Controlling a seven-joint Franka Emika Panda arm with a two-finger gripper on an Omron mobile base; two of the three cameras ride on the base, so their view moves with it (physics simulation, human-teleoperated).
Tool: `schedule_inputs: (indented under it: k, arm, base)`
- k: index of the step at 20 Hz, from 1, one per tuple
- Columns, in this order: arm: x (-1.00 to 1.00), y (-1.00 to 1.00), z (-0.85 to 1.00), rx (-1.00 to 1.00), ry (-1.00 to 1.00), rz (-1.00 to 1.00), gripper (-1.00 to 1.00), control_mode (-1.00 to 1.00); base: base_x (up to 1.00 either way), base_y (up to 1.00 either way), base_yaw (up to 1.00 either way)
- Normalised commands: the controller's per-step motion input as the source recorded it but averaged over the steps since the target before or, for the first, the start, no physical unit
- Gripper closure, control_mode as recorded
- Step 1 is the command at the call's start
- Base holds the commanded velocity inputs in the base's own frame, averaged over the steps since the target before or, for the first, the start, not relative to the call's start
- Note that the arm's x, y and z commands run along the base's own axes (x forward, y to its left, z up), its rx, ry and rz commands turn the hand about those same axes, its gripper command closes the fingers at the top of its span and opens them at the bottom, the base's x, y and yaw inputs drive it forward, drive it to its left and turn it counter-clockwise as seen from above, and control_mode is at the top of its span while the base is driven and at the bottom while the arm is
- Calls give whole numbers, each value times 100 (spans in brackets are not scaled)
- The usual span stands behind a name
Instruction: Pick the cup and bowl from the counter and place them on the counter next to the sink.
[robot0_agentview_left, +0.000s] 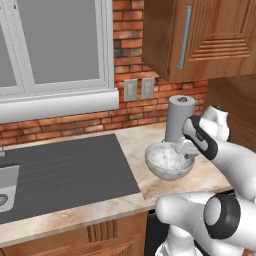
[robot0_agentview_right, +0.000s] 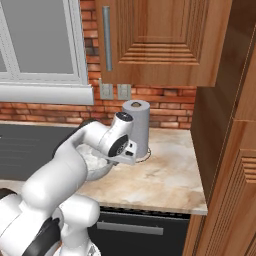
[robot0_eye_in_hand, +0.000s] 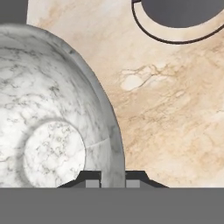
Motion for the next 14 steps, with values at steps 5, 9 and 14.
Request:
schedule_inputs:
  k: [5,9,14]
  arm:
    - [9,39,-8,-2,0,-2,100,-100]
    - [23,27,-15,-1,0,-3,100,-100]
    - [31,14,-23,0,-1,-3,100,-100]
  base:
    - [0,0,0]
    - [0,0,0]
    - [0,0,0]
